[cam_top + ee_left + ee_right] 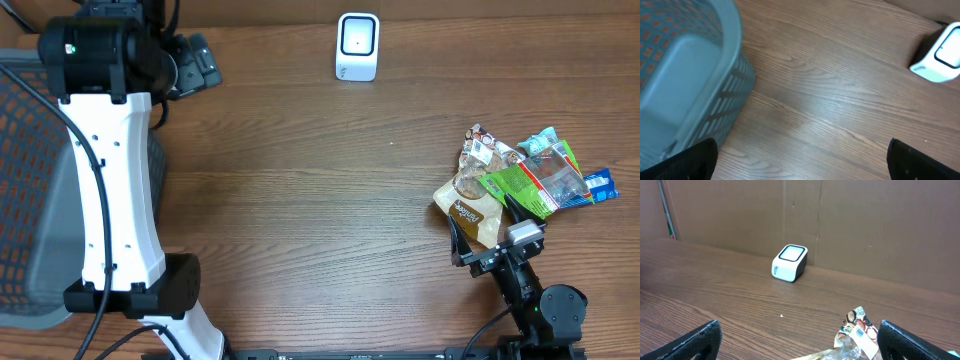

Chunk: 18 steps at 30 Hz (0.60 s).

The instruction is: Scan the item barcode

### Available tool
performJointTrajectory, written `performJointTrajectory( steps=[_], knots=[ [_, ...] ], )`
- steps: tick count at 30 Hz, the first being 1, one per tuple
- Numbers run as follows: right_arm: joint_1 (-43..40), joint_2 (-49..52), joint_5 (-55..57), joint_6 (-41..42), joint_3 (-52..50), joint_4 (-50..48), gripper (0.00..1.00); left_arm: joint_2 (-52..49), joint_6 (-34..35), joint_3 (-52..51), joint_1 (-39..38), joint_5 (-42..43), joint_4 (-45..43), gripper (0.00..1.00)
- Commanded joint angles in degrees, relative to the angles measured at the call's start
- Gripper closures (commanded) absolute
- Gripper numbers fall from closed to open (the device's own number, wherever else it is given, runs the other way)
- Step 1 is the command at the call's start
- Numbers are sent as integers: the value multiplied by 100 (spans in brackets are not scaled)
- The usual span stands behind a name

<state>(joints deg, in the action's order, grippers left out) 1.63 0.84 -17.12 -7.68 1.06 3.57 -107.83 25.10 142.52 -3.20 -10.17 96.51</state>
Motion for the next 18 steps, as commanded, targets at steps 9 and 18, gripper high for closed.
performJointTrajectory(
  steps=[9,18],
  knots=[
    [24,-68,61,24,-59,-31,0,3112,-26,-4988,-348,-391,-3491,0],
    [24,-68,61,24,-59,-33,0,5228,-214,-9224,20,-385,-6271,0]
  ],
)
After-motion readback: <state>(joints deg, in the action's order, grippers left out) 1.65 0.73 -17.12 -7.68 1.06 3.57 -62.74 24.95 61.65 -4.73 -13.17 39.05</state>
